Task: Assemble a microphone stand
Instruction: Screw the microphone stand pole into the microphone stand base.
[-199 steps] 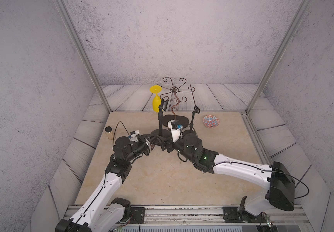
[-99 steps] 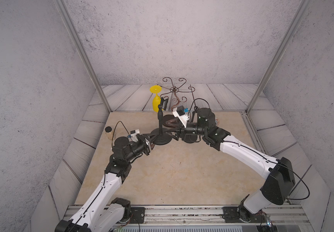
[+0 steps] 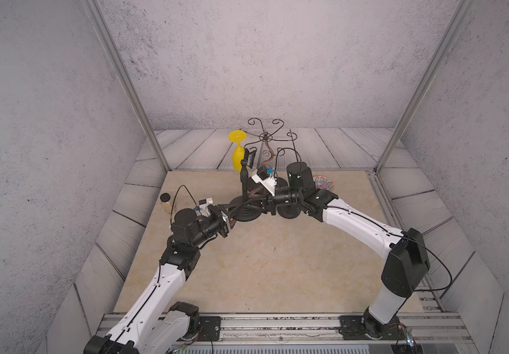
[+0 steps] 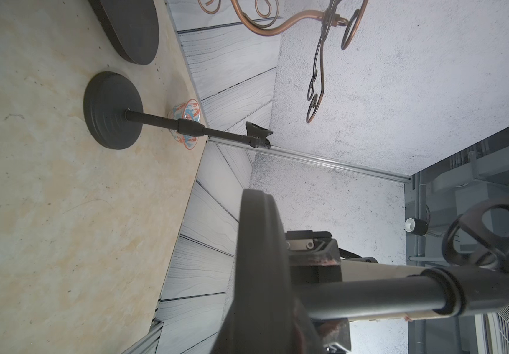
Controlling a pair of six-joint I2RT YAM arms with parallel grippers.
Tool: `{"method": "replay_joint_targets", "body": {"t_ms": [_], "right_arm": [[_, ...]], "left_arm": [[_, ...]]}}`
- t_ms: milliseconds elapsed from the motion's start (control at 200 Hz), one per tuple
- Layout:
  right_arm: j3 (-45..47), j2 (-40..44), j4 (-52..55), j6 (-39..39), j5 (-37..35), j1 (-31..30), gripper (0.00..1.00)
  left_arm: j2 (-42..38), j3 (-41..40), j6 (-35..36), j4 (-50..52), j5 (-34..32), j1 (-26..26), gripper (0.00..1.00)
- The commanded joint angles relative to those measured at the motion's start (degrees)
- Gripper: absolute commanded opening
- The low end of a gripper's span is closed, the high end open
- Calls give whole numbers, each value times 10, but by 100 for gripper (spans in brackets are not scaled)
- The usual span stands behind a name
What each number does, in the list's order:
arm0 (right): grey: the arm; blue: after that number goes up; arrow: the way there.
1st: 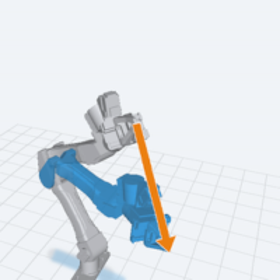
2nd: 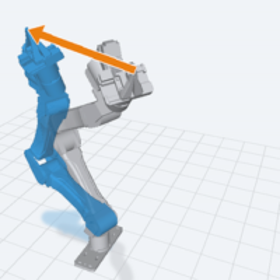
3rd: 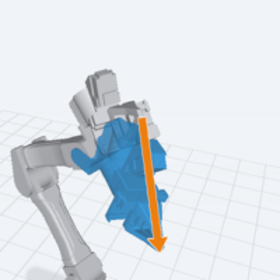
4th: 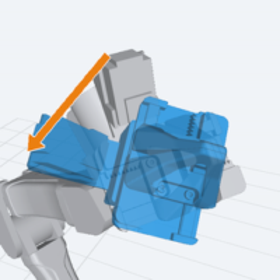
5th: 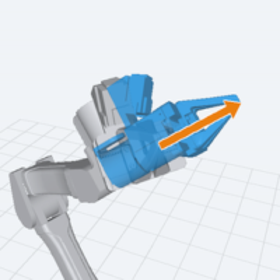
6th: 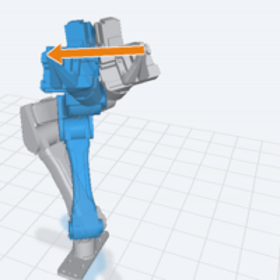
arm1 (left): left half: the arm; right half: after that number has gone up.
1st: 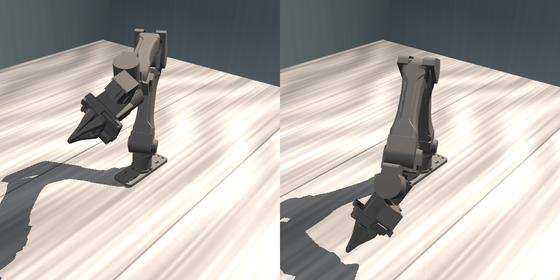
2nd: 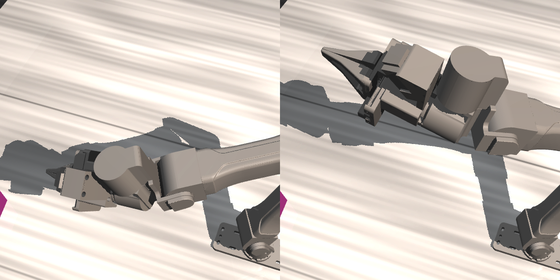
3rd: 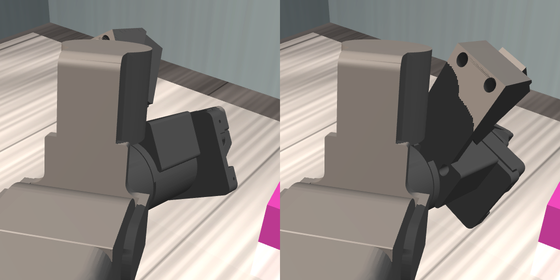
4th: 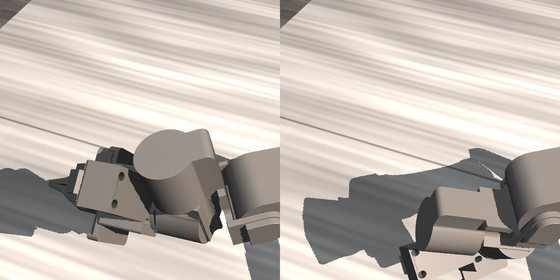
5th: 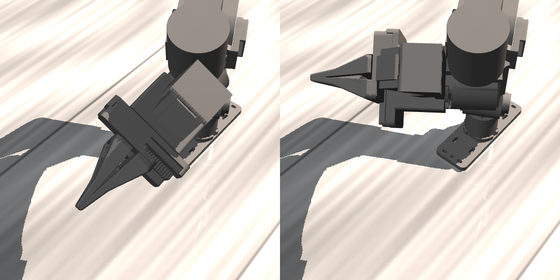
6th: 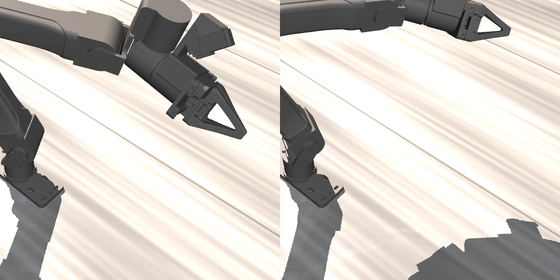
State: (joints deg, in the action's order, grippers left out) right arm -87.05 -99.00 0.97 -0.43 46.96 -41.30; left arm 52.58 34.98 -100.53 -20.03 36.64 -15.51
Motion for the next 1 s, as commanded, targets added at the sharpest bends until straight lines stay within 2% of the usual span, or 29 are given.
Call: {"method": "replay_joint_targets", "body": {"t_ms": [0,195,275,330,390,440,540,580,616,661,701,746,791,811,861,961,996], "right_arm": [[-15,-23,-31,26,14,1,33],[-14,-29,-27,39,4,-2,11],[10,-14,-36,54,-61,-14,0],[34,2,-45,75,-132,-31,0],[55,17,-49,103,-234,-58,0],[72,27,-55,132,-350,-92,0],[76,20,-46,249,-691,-180,0],[54,5,-25,297,-803,-208,0],[24,-12,1,331,-869,-226,0],[-25,-36,48,369,-910,-241,0],[-65,-54,91,396,-918,-247,0],[-84,-61,97,393,-893,-248,0],[-68,-55,57,345,-860,-248,0],[-52,-47,30,322,-846,-247,3],[0,-20,-38,270,-803,-245,18],[111,58,-139,199,-677,-221,66],[135,83,-142,194,-624,-204,75]], "left_arm": [[-13,25,4,-66,9,-1,0],[-14,28,5,-65,9,0,0],[-13,28,8,-65,8,0,0],[-13,28,9,-64,8,0,0],[-14,26,10,-62,8,-1,0],[-13,25,10,-62,8,-1,0],[-12,21,12,-61,7,0,0],[-12,19,11,-61,7,0,0],[-13,16,11,-61,7,0,0],[-14,13,10,-61,6,0,0],[-14,11,10,-61,6,0,0],[-13,10,13,-61,6,0,0],[-10,7,14,-58,7,0,0],[-9,5,14,-59,8,1,0],[-8,1,11,-65,9,2,0],[-11,1,10,-67,9,5,0],[-12,3,12,-65,9,6,0]]}}
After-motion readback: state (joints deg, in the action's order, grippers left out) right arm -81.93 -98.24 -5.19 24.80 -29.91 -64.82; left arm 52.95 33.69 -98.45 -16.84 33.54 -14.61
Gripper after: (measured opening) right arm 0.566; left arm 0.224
